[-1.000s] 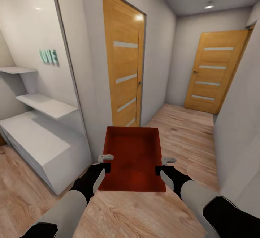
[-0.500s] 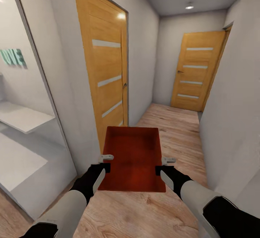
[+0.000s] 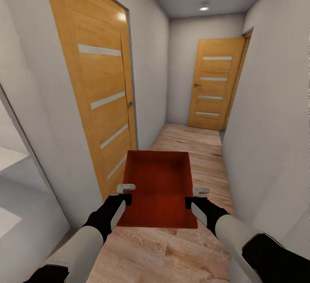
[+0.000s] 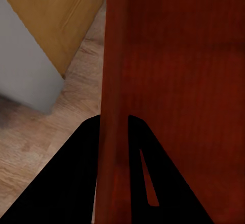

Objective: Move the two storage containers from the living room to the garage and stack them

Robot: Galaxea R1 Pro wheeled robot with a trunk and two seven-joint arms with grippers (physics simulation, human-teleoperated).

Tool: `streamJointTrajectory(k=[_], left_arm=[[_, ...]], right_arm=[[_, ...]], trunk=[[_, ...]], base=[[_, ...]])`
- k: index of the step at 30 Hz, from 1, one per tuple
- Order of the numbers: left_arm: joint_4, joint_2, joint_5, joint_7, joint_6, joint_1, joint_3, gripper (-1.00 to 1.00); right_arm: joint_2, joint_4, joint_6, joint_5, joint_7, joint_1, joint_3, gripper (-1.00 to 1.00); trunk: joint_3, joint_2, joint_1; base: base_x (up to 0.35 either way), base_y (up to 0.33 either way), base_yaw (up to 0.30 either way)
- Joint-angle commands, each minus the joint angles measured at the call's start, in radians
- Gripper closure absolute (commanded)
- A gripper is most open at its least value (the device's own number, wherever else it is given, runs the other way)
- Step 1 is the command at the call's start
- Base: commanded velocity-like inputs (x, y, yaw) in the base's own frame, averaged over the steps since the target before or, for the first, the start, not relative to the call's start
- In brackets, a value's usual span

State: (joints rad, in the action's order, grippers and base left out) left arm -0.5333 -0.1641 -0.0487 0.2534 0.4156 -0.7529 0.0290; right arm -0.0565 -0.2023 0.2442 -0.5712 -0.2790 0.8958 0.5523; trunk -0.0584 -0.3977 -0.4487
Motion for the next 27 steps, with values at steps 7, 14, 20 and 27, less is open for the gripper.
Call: streamJointTrajectory(k=[7, 14, 20, 27], left_arm=[[0.029, 0.002, -0.033, 0.009, 0.04, 0.0, 0.014, 1.0], [0.029, 0.002, -0.033, 0.009, 0.04, 0.0, 0.014, 1.0], [0.029, 0.002, -0.033, 0.009, 0.04, 0.0, 0.014, 1.0], [0.029, 0.002, -0.033, 0.009, 0.04, 0.0, 0.014, 1.0]], right_arm=[[0.009, -0.005, 0.006, 0.017, -0.003, 0.002, -0.008, 1.0], [0.009, -0.005, 0.006, 0.017, -0.003, 0.002, -0.008, 1.0], [0.009, -0.005, 0.006, 0.017, -0.003, 0.002, -0.008, 1.0], [0.009, -0.005, 0.006, 0.017, -0.003, 0.002, -0.008, 1.0]], trunk=[[-0.002, -0.002, -0.001], [-0.002, -0.002, -0.001], [-0.002, -0.002, -0.001], [-0.002, -0.002, -0.001]], base=[[0.324, 0.0, -0.242], [0.324, 0.0, -0.207], [0.324, 0.0, -0.022], [0.324, 0.0, -0.001]])
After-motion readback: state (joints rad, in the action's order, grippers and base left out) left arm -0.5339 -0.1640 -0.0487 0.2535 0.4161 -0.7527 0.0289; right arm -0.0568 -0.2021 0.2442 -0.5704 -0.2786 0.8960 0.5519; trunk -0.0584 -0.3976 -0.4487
